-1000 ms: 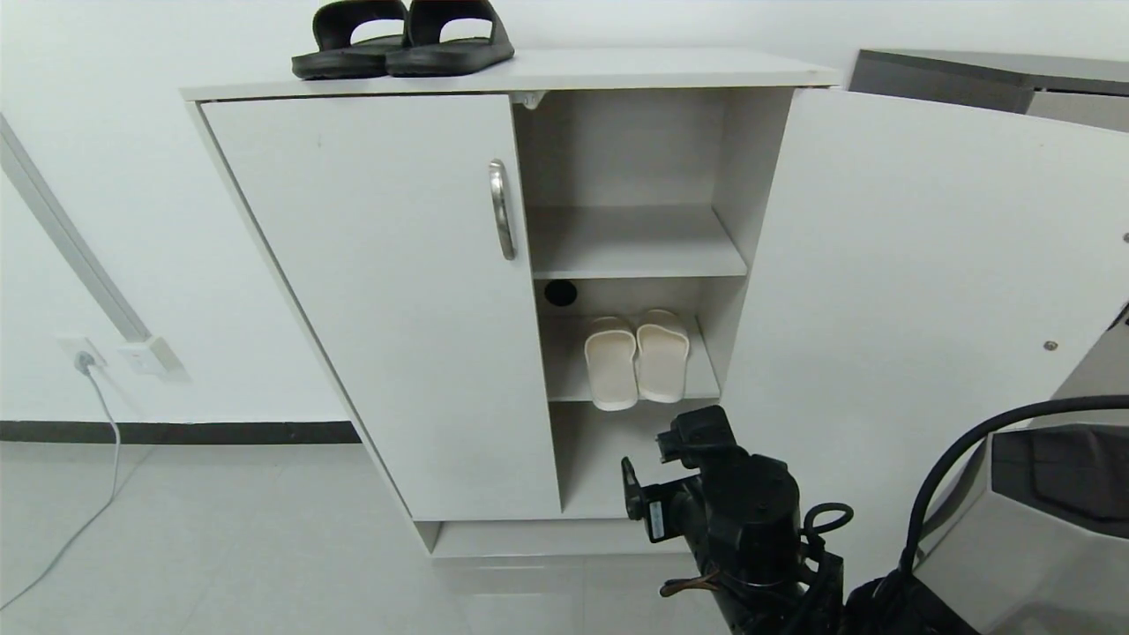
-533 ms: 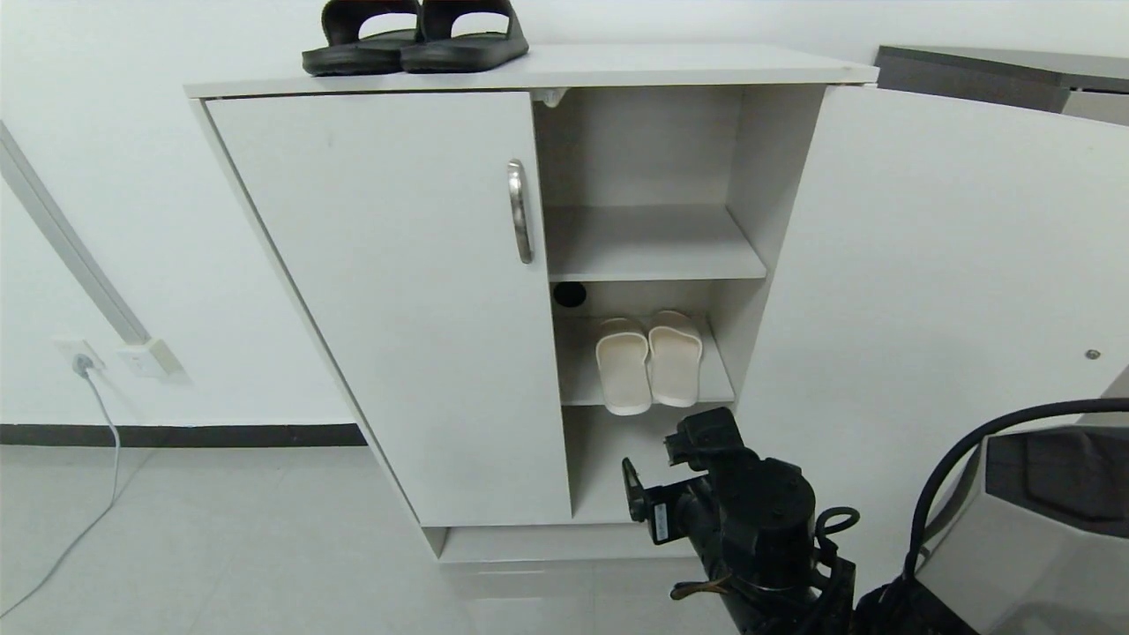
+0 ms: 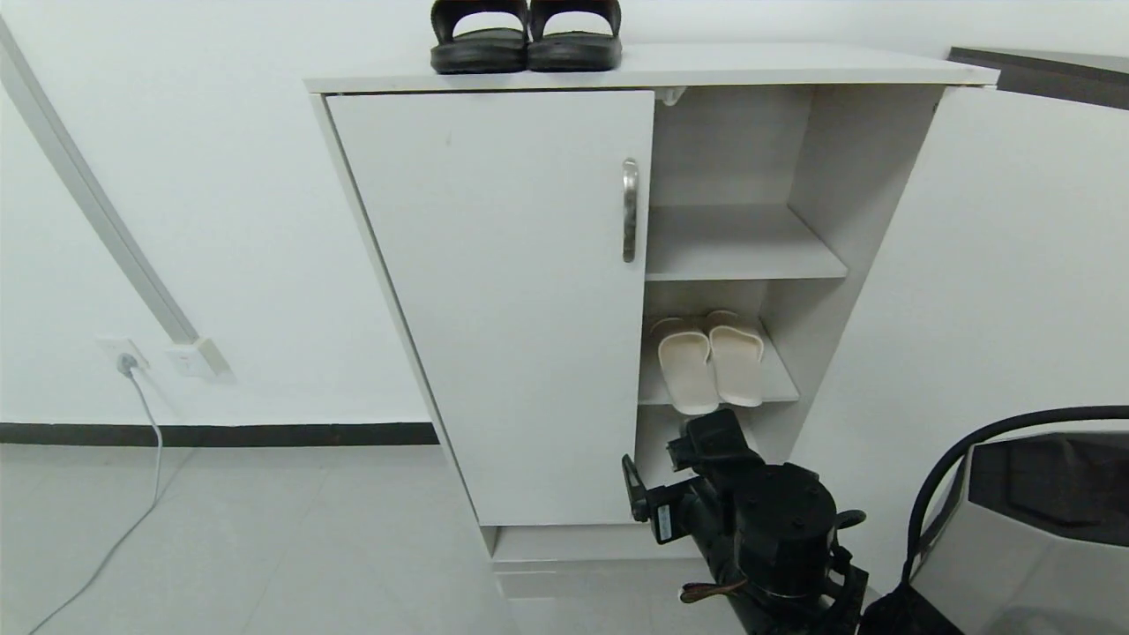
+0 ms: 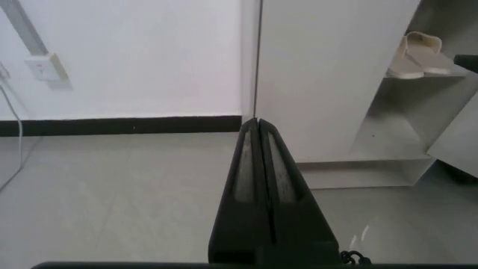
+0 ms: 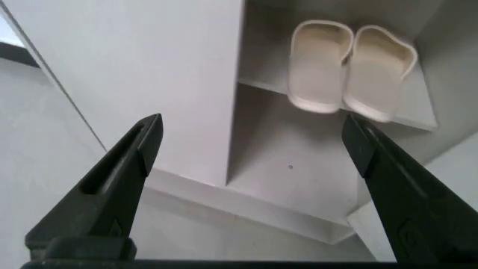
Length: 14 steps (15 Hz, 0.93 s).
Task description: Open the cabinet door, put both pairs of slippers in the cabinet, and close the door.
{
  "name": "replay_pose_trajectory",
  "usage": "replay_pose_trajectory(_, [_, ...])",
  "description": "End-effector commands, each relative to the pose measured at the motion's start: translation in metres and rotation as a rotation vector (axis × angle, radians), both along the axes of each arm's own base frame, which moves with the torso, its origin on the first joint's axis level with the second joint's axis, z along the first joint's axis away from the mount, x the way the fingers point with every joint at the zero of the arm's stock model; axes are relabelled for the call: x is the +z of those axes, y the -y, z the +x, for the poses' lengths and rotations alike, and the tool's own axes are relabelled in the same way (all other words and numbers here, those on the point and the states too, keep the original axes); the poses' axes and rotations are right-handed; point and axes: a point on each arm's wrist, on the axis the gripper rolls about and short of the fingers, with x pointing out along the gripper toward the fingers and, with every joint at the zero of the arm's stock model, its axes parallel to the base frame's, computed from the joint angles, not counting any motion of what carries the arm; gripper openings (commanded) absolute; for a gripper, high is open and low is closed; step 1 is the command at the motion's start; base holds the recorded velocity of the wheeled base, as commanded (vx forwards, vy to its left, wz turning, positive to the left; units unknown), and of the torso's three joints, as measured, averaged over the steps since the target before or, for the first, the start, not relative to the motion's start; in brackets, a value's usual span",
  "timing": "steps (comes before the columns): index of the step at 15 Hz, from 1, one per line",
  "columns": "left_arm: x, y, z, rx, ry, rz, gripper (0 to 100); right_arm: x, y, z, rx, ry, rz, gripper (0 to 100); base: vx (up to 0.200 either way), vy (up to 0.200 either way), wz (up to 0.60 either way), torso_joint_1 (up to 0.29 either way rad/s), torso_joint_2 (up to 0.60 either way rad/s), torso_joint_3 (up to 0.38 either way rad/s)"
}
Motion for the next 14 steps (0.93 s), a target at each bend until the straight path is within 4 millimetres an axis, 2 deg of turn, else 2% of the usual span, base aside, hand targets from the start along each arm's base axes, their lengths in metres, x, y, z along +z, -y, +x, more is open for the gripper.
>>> replay_pose_trajectory(1, [0.0001,0.0000,0.0001,0.001,-0.001,0.000,0,-0.0063,0.0022,-0.0015,0.006,-0.011,-0.023,100,0.000,0.200,0.00,0.002,0.00,0.002])
replay_pose_trajectory(7, [0.0000,0.0000,0.0000,0.001,0.001,-0.001,0,-0.0074,0.0029,-0.0023,0.022,-0.011,-0.028,100,0.000,0.200,0.00,0.002,0.00,0.002])
replay_pose_trajectory(14, [0.0000,0.0000,0.0000,0.002,0.001,0.000,0,-0.0048,0.0037,-0.0010,0.019,0.000,-0.014,100,0.000,0.000,0.00,0.000,0.00,0.000])
